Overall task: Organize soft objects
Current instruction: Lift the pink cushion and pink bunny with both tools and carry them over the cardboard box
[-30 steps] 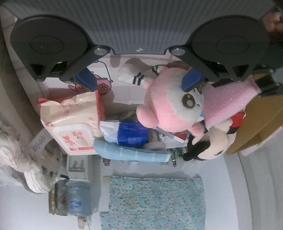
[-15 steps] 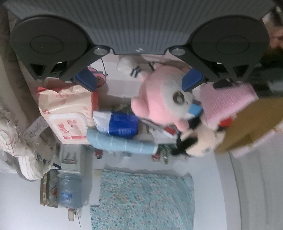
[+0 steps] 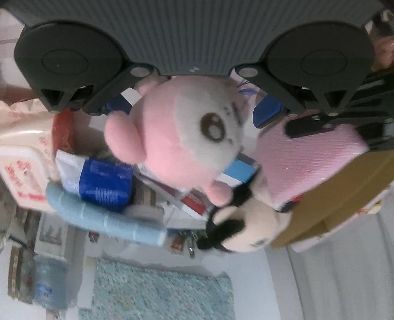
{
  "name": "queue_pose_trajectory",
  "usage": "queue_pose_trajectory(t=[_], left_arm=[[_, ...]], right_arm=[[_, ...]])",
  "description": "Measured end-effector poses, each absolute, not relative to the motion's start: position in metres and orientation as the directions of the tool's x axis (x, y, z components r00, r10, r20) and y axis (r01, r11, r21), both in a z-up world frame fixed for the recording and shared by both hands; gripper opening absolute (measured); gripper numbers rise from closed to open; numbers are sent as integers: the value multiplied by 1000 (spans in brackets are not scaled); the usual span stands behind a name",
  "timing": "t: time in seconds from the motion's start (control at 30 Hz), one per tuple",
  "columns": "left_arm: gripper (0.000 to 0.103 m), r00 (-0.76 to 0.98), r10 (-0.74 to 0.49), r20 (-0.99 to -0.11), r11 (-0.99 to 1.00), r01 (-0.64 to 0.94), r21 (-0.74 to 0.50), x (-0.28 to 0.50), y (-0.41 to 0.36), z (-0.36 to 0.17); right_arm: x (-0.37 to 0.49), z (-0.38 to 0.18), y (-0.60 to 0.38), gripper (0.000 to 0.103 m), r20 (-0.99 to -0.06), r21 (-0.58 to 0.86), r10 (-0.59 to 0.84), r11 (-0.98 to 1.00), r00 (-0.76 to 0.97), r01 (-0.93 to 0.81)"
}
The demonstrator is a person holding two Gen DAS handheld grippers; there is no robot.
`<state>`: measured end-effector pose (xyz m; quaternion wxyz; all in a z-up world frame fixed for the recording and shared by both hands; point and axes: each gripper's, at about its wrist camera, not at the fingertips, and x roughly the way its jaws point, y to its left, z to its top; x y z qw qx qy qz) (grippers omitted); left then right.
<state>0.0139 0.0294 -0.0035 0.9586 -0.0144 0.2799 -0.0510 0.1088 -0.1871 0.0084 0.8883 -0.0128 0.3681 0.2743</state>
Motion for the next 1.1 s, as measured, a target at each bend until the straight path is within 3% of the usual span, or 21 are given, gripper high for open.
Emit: queue_pose_trajectory(t=[0.03, 0.07, 0.1, 0.2, 0.33, 0.5, 0.6, 0.77, 0.97, 1.1], left_arm=[[32, 839, -108, -533, 994, 89, -60, 14, 30, -3], [32, 841, -109, -530, 994, 89, -63, 13, 31, -2], [32, 842, -111, -527, 994, 89, -66, 13, 32, -2], [32, 840, -121, -529, 992, 90, -85, 12, 35, -1], [32, 840, -128, -527, 991, 83, -109, 9, 36, 3], [32, 880, -91, -467, 996, 85, -34, 0, 25, 16], [32, 895, -110, -433, 994, 94, -58, -16, 24, 38], [32, 916, -102, -387, 995, 86, -58, -62, 36, 91], [32, 884, -21, -466, 999, 37, 26, -77, 93, 166], [32, 828, 92, -554, 992, -27, 124, -48, 149, 184]], right_arm=[[112, 3, -189, 102, -666, 219, 495, 845, 558, -488], [116, -1, -192, 93, -661, 266, 515, 841, 545, -472], [119, -5, -197, 74, -651, 314, 531, 839, 542, -445], [117, -4, -205, 70, -621, 369, 558, 828, 551, -422], [99, 7, -217, 68, -512, 414, 613, 790, 602, -452], [82, 27, -235, 68, -396, 496, 682, 722, 614, -482], [72, 43, -246, 69, -298, 554, 744, 645, 598, -527], [49, 81, -243, 69, -225, 559, 812, 560, 539, -611], [48, 123, -210, 70, -127, 653, 915, 368, 383, -662], [74, 149, -156, 70, -125, 713, 954, 276, 271, -644]])
